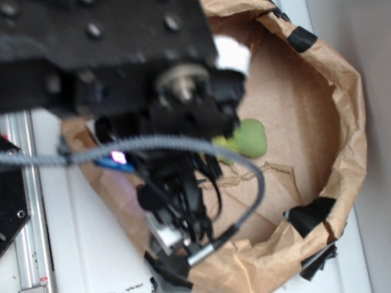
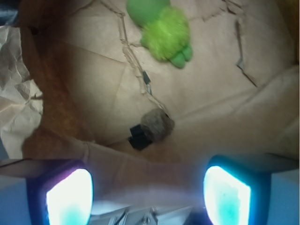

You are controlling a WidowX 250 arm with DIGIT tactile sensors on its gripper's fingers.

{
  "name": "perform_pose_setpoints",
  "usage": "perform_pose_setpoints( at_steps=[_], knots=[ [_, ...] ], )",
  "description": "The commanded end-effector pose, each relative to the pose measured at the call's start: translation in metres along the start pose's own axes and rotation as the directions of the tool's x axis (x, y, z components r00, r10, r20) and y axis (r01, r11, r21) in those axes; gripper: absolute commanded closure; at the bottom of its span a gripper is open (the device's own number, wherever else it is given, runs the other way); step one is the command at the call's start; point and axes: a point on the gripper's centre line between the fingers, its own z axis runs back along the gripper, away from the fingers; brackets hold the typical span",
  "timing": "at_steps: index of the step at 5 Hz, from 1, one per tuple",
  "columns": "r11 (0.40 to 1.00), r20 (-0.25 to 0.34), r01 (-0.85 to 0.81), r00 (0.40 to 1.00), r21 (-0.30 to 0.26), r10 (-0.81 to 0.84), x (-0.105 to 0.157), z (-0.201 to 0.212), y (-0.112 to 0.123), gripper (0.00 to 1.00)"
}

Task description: Grab the rock.

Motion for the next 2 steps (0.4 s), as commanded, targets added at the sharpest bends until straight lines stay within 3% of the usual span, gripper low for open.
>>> perform_pose_setpoints(
  at_steps=[1, 2],
  knots=[
    [0.982, 0.042, -0.185, 0.981, -0.034, 0.187, 0.041, -0.002, 0.016, 0.00],
    [0.993, -0.036, -0.113, 0.993, 0.018, 0.114, 0.021, -0.042, 0.006, 0.00]
  ],
)
